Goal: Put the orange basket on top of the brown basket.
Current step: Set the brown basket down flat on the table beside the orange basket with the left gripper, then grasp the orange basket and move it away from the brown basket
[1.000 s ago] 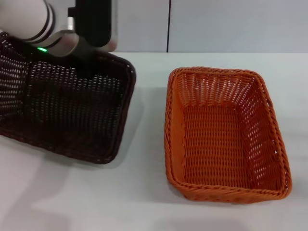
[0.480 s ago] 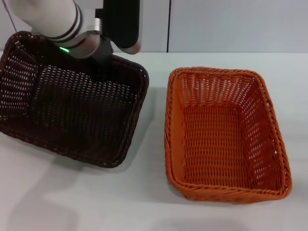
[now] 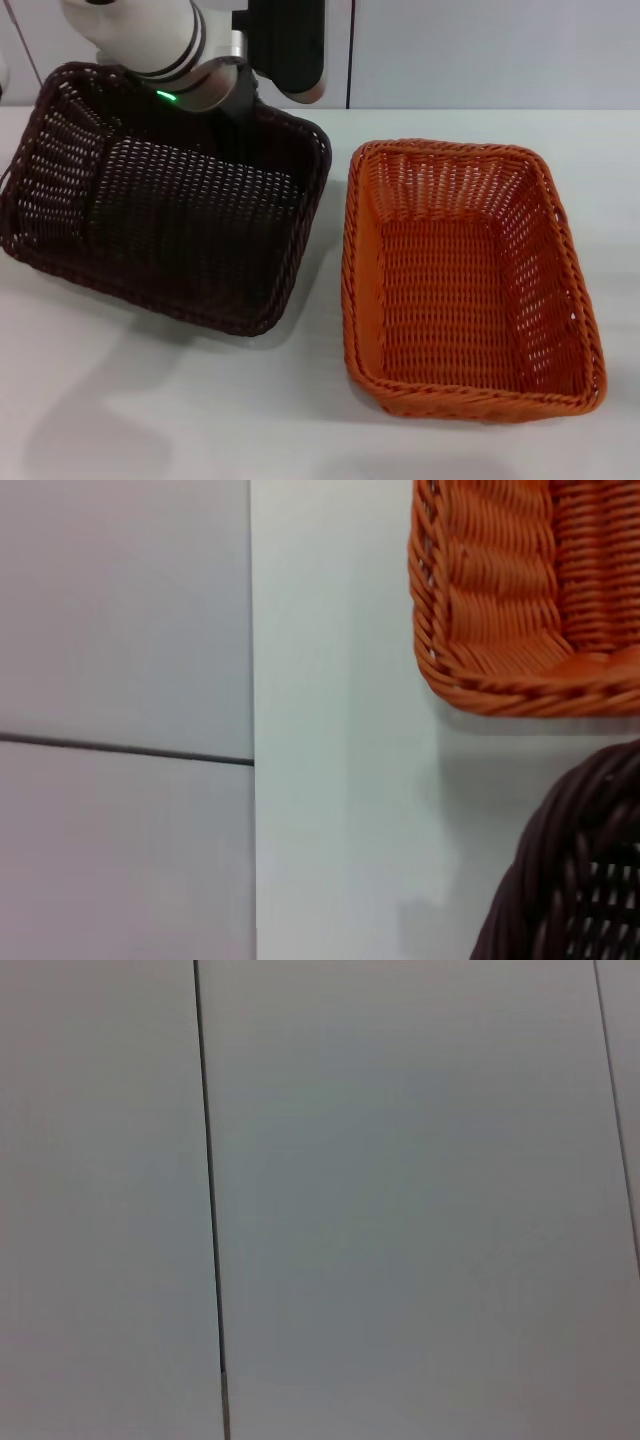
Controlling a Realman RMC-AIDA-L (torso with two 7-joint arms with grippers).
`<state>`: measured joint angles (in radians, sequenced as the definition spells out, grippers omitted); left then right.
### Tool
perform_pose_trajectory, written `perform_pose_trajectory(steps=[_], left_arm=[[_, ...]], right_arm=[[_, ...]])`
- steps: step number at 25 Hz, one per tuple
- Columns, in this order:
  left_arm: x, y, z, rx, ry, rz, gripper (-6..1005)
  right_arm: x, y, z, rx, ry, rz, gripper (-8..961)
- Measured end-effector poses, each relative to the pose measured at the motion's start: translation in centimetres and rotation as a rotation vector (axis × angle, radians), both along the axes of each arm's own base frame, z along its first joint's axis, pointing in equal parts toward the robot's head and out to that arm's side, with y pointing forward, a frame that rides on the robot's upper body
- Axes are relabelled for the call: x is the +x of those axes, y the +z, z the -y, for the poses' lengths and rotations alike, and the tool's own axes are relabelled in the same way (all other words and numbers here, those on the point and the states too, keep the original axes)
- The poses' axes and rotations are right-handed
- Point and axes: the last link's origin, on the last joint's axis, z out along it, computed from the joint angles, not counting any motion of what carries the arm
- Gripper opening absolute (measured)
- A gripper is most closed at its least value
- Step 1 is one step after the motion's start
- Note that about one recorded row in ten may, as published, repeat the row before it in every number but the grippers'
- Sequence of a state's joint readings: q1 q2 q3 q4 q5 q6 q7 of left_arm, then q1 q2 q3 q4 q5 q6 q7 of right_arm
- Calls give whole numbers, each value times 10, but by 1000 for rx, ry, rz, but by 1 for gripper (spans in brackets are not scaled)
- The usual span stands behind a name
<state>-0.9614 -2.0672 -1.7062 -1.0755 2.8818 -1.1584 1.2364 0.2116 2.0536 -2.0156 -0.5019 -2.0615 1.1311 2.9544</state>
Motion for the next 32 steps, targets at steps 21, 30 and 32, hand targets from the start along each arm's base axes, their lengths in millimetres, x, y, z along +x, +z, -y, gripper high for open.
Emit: perform_pose_trajectory(steps=[21, 30, 32], left_arm=[[10, 116, 9, 819, -384, 972, 752], [-121, 126, 120, 1075, -318, 1536, 752], [-143, 110, 139, 1096, -316, 1540, 752]], right_arm=[[-2, 7, 1, 63, 1, -24, 651], [-39, 16, -31, 43, 138, -39, 650], [-46, 14, -39, 11, 160, -45, 650]])
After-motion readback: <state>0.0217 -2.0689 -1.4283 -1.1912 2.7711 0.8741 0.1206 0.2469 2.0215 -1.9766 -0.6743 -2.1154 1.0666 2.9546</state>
